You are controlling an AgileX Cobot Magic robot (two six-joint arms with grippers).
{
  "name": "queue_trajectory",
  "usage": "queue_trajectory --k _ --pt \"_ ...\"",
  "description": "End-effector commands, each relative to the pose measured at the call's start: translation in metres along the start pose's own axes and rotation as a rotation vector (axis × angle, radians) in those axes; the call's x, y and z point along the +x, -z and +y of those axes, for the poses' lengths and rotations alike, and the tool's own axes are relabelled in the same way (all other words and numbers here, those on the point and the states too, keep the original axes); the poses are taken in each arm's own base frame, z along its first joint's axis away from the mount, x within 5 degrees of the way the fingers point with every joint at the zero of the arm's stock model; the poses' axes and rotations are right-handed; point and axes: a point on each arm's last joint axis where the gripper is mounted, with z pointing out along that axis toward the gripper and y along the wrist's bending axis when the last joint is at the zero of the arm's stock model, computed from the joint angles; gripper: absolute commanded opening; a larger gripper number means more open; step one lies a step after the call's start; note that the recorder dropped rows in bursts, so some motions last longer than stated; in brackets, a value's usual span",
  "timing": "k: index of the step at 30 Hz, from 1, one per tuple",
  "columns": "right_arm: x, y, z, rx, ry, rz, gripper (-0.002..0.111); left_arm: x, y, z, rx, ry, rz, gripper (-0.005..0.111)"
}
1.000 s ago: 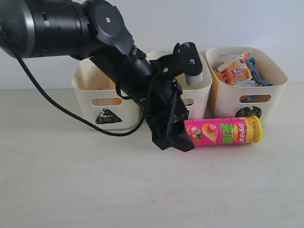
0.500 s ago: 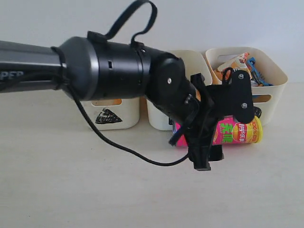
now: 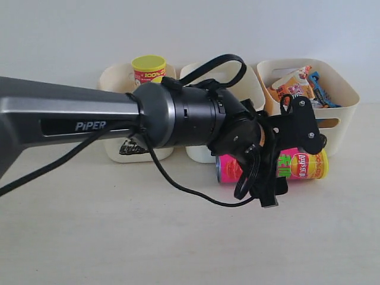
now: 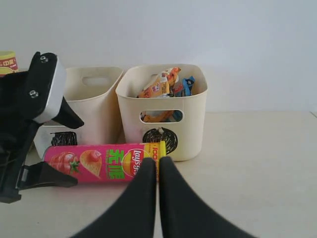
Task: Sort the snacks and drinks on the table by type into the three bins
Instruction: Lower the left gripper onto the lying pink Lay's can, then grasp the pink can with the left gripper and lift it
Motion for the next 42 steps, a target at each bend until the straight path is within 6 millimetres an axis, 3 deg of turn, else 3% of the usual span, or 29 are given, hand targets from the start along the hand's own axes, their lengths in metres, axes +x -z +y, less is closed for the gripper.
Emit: queue_trajectory --k 1,20,31,36,42 --pt "0.001 0.000 0.000 -0.003 0.001 -0.005 0.000 -0.005 -0.010 -0.001 -0.008 0.014 -0.015 0.082" --pt "0.001 0.000 0.000 -0.003 -0.003 -0.006 0.000 -0.003 -0.064 -0.007 -0.039 -0.076 0.007 0.082" --pt "0.001 0.000 0.000 -0.003 -0.003 -0.006 0.000 0.001 -0.080 -0.006 -0.082 -0.089 0.045 0.081" --pt "0.001 0.000 0.000 -0.003 -0.003 -0.006 0.000 0.005 -0.080 -0.004 -0.098 -0.097 0.094 0.066" --pt "0.001 0.000 0.000 -0.003 -0.003 -0.006 0.000 0.006 -0.080 -0.006 -0.079 -0.071 0.112 0.031"
